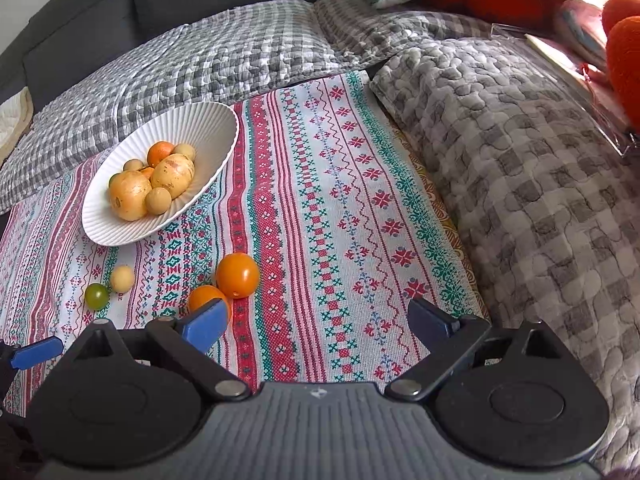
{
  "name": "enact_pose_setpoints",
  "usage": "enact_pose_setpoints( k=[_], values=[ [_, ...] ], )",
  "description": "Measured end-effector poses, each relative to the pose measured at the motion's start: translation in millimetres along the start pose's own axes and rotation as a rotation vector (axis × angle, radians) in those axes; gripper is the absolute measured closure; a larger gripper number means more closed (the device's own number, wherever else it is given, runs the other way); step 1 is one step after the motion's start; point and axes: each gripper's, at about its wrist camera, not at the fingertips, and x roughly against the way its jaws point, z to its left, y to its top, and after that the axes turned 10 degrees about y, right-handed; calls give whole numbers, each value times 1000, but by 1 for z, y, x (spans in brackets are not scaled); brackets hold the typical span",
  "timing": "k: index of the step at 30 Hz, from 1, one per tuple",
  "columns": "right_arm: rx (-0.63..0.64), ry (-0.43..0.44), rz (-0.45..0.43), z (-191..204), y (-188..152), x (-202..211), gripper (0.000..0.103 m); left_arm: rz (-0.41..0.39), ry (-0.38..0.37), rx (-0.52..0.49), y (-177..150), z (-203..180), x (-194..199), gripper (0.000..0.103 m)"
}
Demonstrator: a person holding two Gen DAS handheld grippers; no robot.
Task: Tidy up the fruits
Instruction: 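Grasp an orange cherry tomato with the left gripper while the right gripper grasps another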
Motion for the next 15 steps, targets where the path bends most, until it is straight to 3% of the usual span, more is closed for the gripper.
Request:
enact_pose_setpoints(
  k=[4,6,10,15],
  values=[
    [4,-1,25,0,-2,-5,7,41,-38,0,-5,-9,-7,11],
    [4,-5,31,0,-2,-8,7,55,-58,4,-7,-14,-10,23],
    [-31,48,46,-1,-3,-14,11,57,-88,-11,-8,-23,-13,37],
    [-103,134,50,-1,-2,-19,21,42,-105,-35,-6,-28,-11,73]
  ],
)
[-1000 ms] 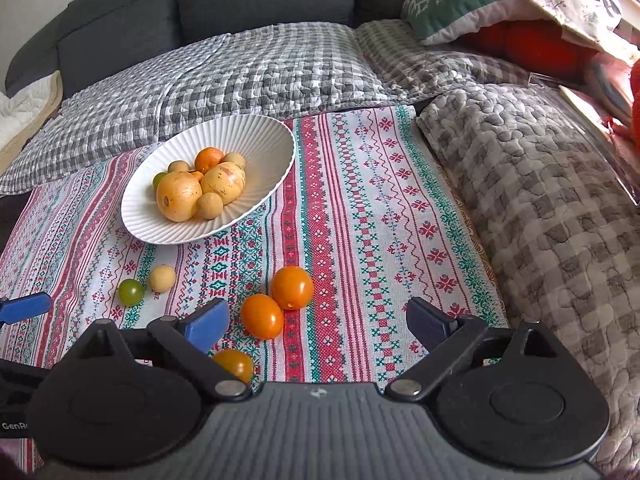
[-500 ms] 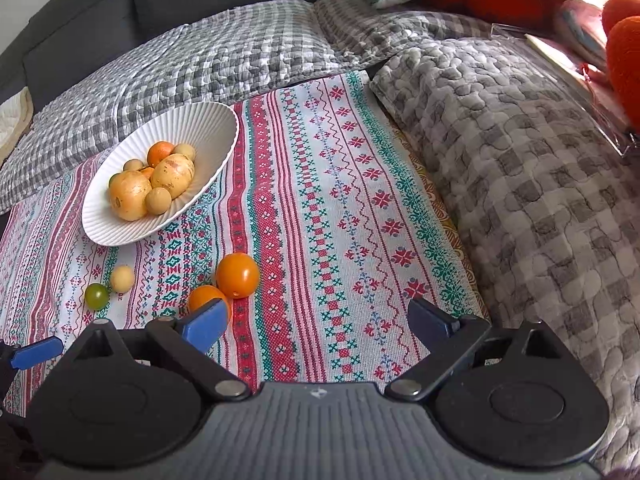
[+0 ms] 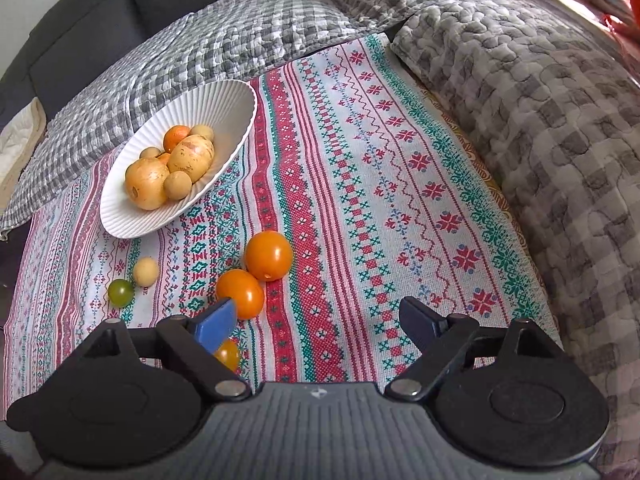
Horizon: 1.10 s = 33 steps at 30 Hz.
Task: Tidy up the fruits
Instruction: 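Grasp an orange cherry tomato with the left gripper while the right gripper grasps another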
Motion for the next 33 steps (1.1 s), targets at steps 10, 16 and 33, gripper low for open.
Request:
enact_pose_setpoints(
  k=[10,16,33],
  values=[
    [-54,83,-3,1,1,-12,41,-4,64,-26,6,5,3,73],
    [-54,149,1,10,3,-19,47,21,86,4,8,14,3,73],
    [135,26,-1,35,1,-38,73,44,114,58,8,26,4,73]
  ],
)
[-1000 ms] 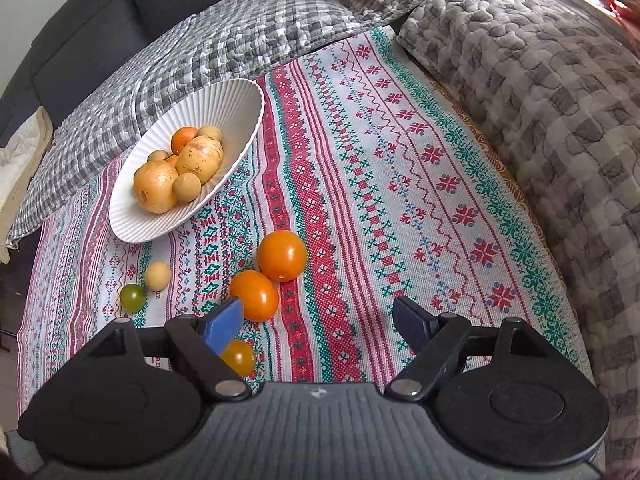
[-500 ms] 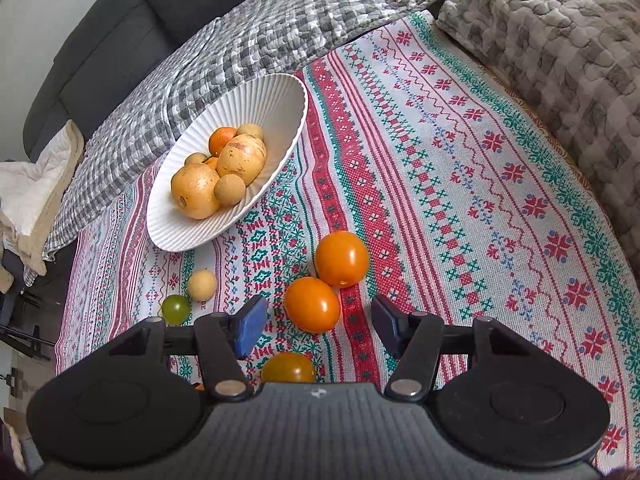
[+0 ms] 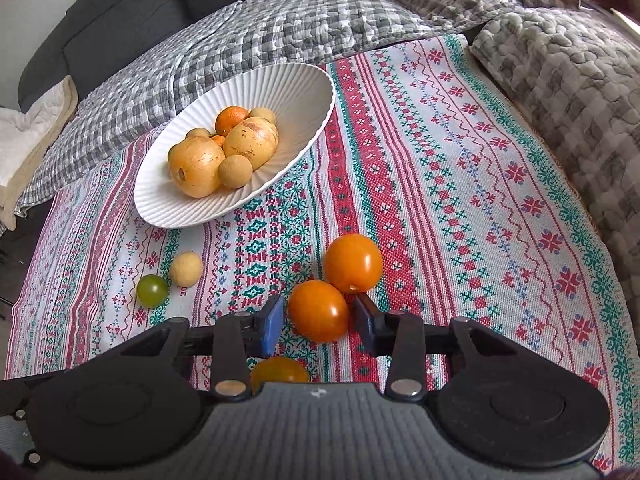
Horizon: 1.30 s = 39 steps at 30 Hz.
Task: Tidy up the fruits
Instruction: 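Grasp an orange cherry tomato with the left gripper while the right gripper grasps another, then carry both orange tomatoes into the white bowl and open both grippers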
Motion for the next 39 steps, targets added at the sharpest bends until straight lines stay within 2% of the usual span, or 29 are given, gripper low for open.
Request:
enact_pose_setpoints(
  k=[14,28,39],
  values=[
    [24,-30,12,5,1,4,75,-10,0,28,3,7,2,73],
    [0,23,-75,10,5,31,75,-88,-11,120,18,26,22,73],
    [-92,106,-161,-4,15,46,75,-166,-10,197,40,47,41,73]
  ],
)
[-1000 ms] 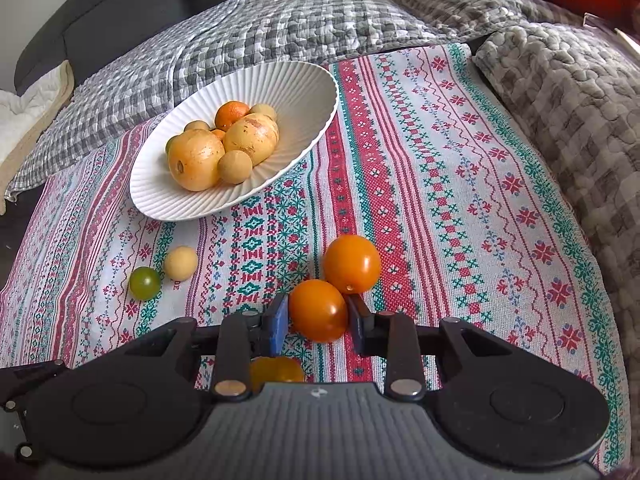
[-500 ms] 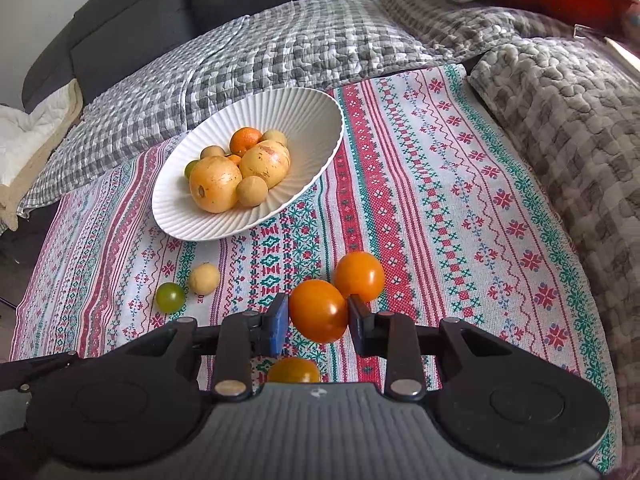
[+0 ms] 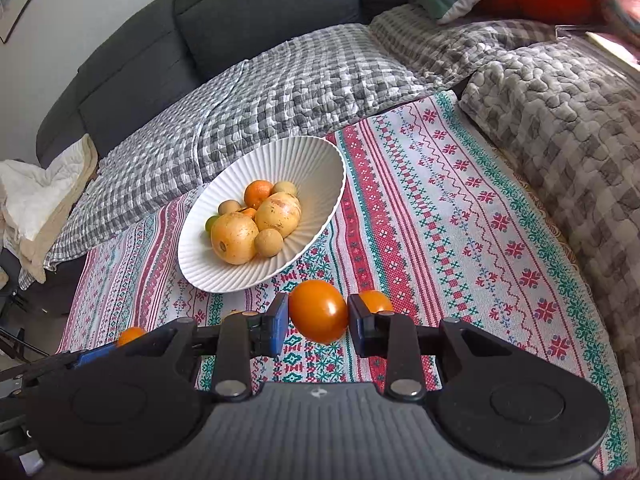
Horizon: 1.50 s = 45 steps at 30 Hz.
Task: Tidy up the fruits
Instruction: 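Carry both orange tomatoes into the white bowl and open both grippers, then withdraw both grippers from the bowl back toward the fruit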
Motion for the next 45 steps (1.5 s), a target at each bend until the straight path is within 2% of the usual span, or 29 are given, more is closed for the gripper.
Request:
enact_pose_setpoints(
  k=[8,15,27,37,39,40,42,45],
  values=[
    [-76,79,-62,-12,11,-1,75,-31,-2,24,22,9,-15,73],
    [-84,159,-95,-11,18,-16,75,-35,-17,53,35,17,-49,73],
    [-27,121,-93,-4,21,-53,75,-32,31,-5,42,20,-92,72],
    [-22,106,-102,-6,21,-54,74,-29,46,-35,42,16,-97,72],
    [-25,102,-97,-6,21,-55,72,-25,36,-33,43,17,-97,66],
    [-26,98,-99,-7,21,-55,67,-24,29,-29,43,17,-97,63],
    [-32,97,-111,-8,21,-51,61,-35,24,-17,43,17,-93,48],
    [-59,100,-131,-12,23,-44,59,-43,34,-12,42,15,-87,38]
  ],
)
